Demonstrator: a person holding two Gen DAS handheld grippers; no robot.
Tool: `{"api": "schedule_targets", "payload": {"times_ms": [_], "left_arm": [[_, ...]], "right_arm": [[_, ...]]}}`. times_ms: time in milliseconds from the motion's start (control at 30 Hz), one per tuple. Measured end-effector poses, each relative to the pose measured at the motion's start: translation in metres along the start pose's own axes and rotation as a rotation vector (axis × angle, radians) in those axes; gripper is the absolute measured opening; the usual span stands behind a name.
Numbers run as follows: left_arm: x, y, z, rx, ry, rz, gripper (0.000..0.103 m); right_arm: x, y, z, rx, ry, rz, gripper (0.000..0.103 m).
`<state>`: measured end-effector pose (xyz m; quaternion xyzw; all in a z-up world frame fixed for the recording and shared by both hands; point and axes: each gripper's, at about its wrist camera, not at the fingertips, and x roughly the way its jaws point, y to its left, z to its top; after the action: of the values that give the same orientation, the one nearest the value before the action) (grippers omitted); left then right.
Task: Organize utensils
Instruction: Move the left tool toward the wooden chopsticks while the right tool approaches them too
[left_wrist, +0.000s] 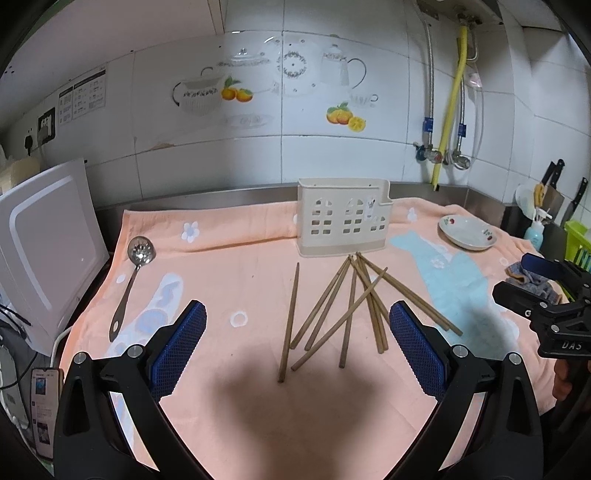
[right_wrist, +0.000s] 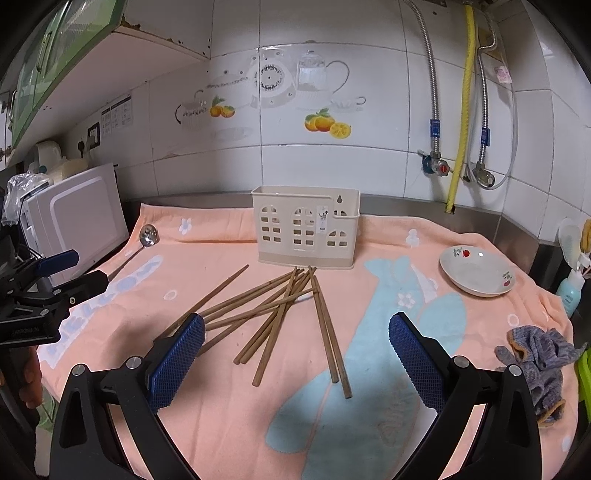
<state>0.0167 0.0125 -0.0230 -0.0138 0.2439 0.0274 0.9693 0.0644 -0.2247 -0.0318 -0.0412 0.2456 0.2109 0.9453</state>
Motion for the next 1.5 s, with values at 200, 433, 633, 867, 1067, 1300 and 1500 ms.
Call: {"api": "schedule_targets", "payload": {"times_ms": [200, 433, 633, 867, 1067, 1300, 1500], "left_arm": [[0.003, 0.002, -0.002, -0.003, 0.02, 0.008, 0.098], [0.006, 0.004, -0.006, -0.013, 0.046, 0.01, 0.098], [0.011, 0.006, -0.008, -0.016, 0.068, 0.011, 0.098], [0.023, 0.009, -0.01, -0.026, 0.107, 0.018, 0.098], [0.035, 0.013, -0.013, -0.03, 0.144, 0.017, 0.098], [0.053, 0.017, -0.017, -0.038, 0.19, 0.018, 0.098], [0.066, 0.018, -0.017, -0.037, 0.215, 0.02, 0.098]], "right_arm": [[0.005, 0.0, -0.004, 0.0, 0.016, 0.004, 0.097], [0.009, 0.002, -0.007, -0.01, 0.035, 0.001, 0.097], [0.016, 0.002, -0.008, -0.009, 0.056, 0.0, 0.097], [0.027, 0.0, -0.011, -0.002, 0.091, 0.004, 0.096], [0.037, -0.002, -0.012, 0.002, 0.113, 0.005, 0.096], [0.049, -0.003, -0.011, 0.005, 0.137, 0.002, 0.096], [0.059, -0.005, -0.011, 0.01, 0.156, 0.002, 0.096]]}}
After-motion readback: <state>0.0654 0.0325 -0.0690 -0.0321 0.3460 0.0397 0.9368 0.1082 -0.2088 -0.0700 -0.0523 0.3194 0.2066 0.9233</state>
